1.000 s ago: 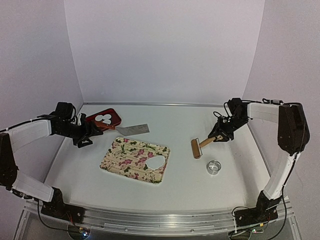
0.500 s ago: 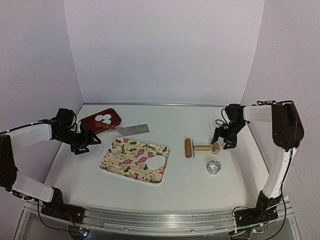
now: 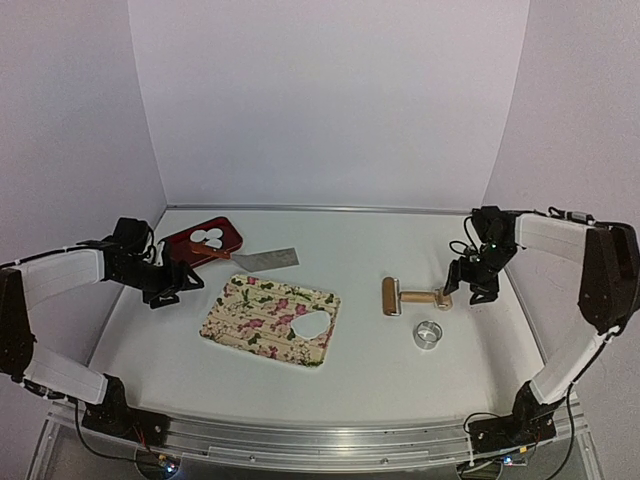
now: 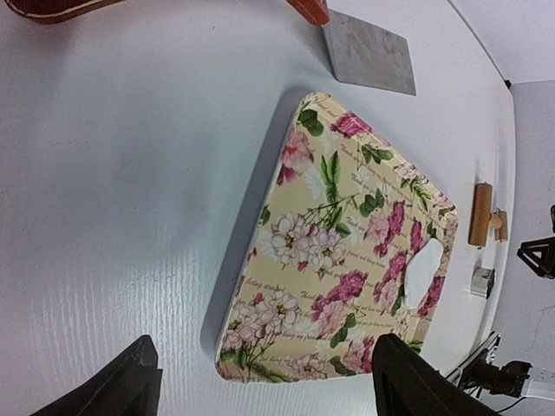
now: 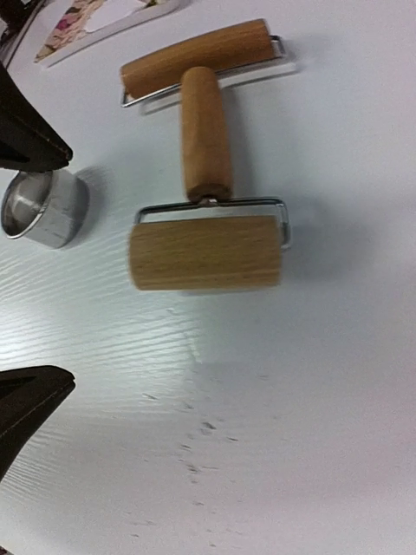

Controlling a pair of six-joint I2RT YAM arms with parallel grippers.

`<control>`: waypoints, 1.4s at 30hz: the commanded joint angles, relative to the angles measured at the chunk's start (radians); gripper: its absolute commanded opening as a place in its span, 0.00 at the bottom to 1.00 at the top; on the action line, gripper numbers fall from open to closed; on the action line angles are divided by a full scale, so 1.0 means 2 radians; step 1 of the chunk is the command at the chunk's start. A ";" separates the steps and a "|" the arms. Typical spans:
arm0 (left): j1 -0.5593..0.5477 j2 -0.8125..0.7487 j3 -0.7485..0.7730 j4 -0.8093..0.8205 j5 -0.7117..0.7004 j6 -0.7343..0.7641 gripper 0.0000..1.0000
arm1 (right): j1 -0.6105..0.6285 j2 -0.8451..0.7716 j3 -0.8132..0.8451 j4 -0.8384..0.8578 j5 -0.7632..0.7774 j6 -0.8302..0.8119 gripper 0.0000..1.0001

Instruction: Roll out the dumpling wrappers from the dough

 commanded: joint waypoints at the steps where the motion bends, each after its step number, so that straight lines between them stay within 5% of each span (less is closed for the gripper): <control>1: -0.014 -0.010 -0.013 0.039 0.006 0.006 0.84 | 0.008 -0.060 -0.073 -0.052 -0.053 0.010 0.73; 9: -0.032 0.012 -0.018 0.054 0.009 0.002 0.84 | 0.055 -0.067 -0.096 -0.036 -0.049 0.047 0.52; 18: -0.033 0.006 -0.020 0.057 0.008 -0.004 0.84 | 0.079 0.001 -0.070 -0.009 -0.021 0.065 0.43; 32: -0.037 -0.004 -0.025 0.041 -0.010 -0.006 0.84 | 0.100 0.027 -0.045 -0.007 -0.013 0.069 0.00; 42: -0.117 -0.027 0.013 0.028 -0.038 -0.088 0.79 | 0.178 0.003 0.042 -0.065 0.001 0.111 0.00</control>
